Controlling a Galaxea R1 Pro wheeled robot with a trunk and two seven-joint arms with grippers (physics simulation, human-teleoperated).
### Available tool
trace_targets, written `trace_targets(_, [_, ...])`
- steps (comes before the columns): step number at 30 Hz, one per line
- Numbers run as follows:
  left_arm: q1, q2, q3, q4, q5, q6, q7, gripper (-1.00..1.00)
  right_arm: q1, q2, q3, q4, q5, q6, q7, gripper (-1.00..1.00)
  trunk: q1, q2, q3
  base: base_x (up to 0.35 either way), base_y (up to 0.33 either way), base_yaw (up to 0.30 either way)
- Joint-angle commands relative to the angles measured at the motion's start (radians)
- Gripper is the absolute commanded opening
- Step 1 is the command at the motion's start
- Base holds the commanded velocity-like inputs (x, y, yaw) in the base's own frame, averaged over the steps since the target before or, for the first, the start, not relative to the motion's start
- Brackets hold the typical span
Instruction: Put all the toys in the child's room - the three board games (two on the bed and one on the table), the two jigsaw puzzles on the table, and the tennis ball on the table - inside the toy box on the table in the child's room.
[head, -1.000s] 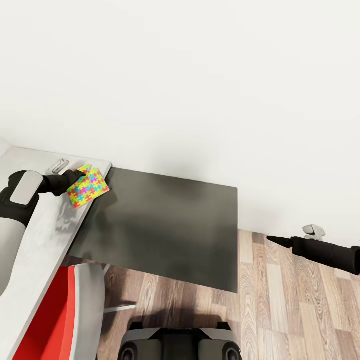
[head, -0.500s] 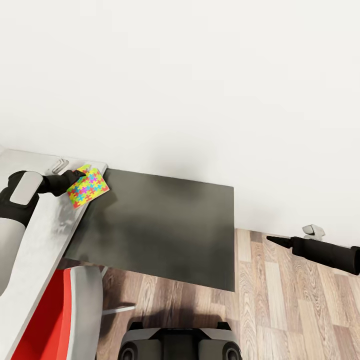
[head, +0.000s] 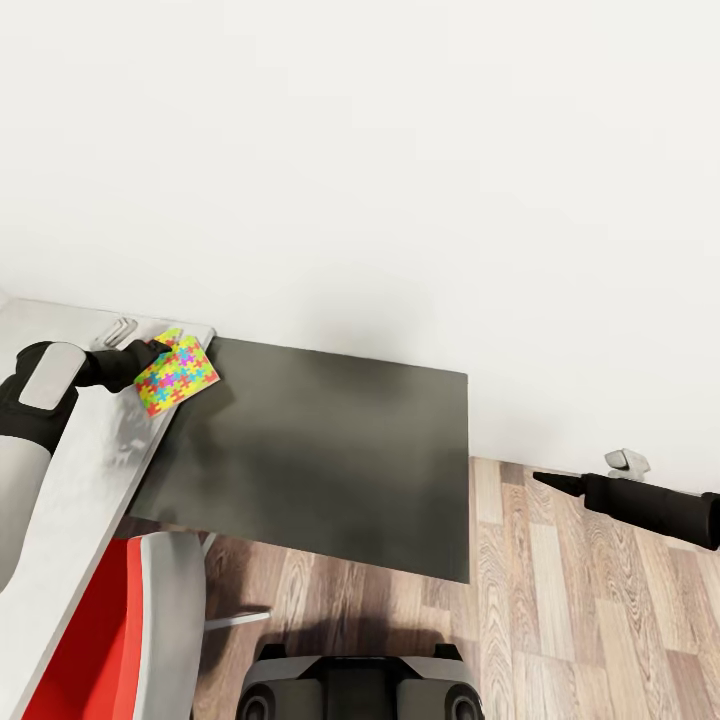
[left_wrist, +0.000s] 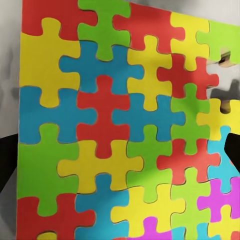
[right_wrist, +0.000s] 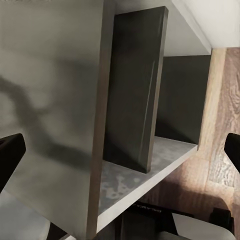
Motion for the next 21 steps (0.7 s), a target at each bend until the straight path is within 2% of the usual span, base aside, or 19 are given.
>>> trace_targets(1, [0.000,0.001,-0.004,-0.001,0.017,0.000,0.009,1.00,-0.001,0.000,-0.001,0.000,0.009,0.004,0.010,1.00,0.001,-0.001,-0.001,0.000,0.000,-0.001])
trace_targets(6, [0.000,0.001,-0.004,-0.001,0.017,0.000,0.009,1.00,-0.001,0.000,-0.001,0.000,0.009,0.004,0.010,1.00,0.001,-0.001,-0.001,0.000,0.000,-0.019])
trace_targets(14, [0.000,0.001,-0.003,-0.001,0.017,0.000,0.009,1.00,-0.001,0.000,-0.001,0.000,0.009,0.004,0.010,1.00,0.001,-0.001,-0.001,0.000,0.000,-0.132])
trace_targets(21, [0.000,0.001,-0.003,-0.001,0.017,0.000,0.009,1.00,-0.001,-0.001,-0.001,0.000,0.009,0.004,0.010,1.00,0.001,-0.001,-0.001,0.000,0.000,-0.045])
